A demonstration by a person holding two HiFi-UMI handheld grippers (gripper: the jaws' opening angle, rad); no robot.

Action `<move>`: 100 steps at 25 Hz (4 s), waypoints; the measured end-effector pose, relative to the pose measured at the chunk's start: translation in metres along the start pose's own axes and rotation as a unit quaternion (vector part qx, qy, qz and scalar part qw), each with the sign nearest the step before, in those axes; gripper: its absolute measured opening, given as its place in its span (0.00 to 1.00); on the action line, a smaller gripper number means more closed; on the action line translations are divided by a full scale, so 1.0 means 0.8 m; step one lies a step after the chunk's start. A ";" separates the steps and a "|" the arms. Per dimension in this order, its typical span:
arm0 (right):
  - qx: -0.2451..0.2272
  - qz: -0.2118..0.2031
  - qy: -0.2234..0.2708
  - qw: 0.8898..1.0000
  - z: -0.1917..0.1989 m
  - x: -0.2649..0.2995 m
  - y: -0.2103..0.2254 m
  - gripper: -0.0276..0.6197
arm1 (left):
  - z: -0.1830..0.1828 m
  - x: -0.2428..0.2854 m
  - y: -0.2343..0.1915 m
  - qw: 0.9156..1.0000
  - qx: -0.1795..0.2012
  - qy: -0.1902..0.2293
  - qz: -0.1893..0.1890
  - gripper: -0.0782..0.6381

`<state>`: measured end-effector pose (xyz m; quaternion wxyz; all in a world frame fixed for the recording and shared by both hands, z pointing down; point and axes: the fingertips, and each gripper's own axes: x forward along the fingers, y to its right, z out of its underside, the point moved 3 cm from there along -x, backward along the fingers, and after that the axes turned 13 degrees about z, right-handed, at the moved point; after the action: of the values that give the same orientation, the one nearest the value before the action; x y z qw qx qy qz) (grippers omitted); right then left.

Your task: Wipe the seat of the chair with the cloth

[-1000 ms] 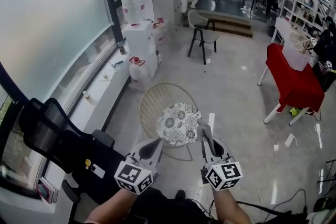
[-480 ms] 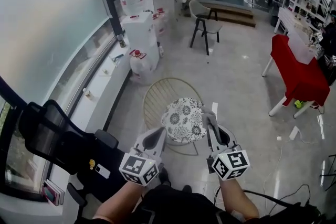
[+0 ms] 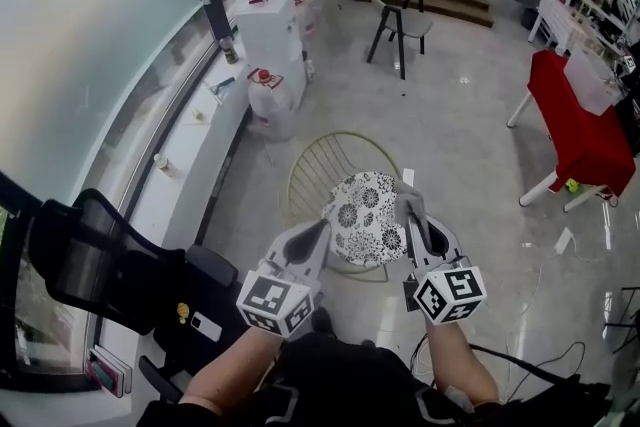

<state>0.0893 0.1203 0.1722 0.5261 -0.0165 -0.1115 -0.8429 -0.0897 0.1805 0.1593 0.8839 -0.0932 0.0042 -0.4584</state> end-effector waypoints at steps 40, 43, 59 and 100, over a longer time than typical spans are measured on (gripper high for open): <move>0.034 0.072 -0.106 0.991 0.147 0.324 0.208 0.08 | 0.118 0.303 -0.219 0.993 -0.057 -0.099 -0.012 0.12; 0.030 0.083 -0.118 0.989 0.179 0.341 0.220 0.08 | 0.148 0.320 -0.238 0.991 -0.073 -0.112 -0.011 0.12; 0.016 0.186 -0.193 0.963 0.361 0.409 0.291 0.08 | 0.300 0.392 -0.314 0.977 -0.124 -0.171 0.027 0.12; 0.123 0.136 -0.278 0.943 0.616 0.560 0.177 0.08 | 0.431 0.368 -0.410 0.963 -0.147 -0.228 -0.009 0.12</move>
<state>-0.0286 -0.2337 0.7416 0.5817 -0.2004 -0.3526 -0.7051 -0.1523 -0.1876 0.5768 0.8337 -0.3238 -0.1308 -0.4277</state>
